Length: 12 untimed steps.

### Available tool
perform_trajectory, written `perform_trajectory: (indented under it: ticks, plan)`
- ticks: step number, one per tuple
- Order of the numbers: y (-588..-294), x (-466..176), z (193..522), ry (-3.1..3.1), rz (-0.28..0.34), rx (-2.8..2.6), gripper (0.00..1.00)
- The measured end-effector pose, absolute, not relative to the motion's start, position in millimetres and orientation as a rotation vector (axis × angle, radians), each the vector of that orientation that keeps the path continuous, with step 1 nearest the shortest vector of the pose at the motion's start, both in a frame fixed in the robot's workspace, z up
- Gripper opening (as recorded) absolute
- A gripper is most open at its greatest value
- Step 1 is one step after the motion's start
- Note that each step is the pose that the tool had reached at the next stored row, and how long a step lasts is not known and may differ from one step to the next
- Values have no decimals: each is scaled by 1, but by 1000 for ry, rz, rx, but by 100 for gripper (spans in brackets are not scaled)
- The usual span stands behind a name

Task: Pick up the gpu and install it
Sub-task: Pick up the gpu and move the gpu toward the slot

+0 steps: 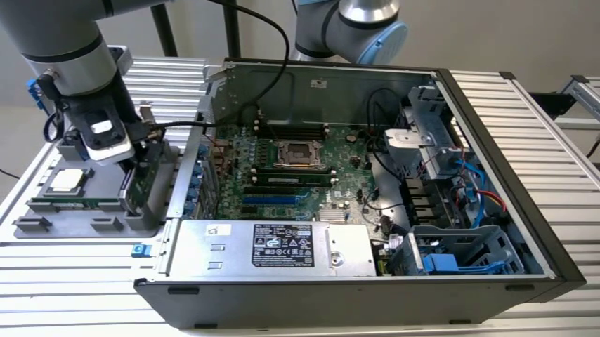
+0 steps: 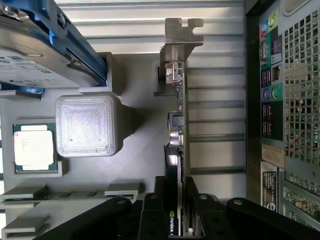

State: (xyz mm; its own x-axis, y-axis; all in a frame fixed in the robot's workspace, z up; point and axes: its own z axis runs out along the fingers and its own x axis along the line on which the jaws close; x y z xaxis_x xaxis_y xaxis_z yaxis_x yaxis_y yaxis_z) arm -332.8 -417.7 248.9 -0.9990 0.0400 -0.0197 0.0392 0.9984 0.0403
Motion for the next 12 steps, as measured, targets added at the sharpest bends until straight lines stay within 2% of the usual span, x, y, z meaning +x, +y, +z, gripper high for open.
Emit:
perform_trajectory:
  ticks: [12]
  plan:
    - [-418,-333,253,3120,62,62,0]
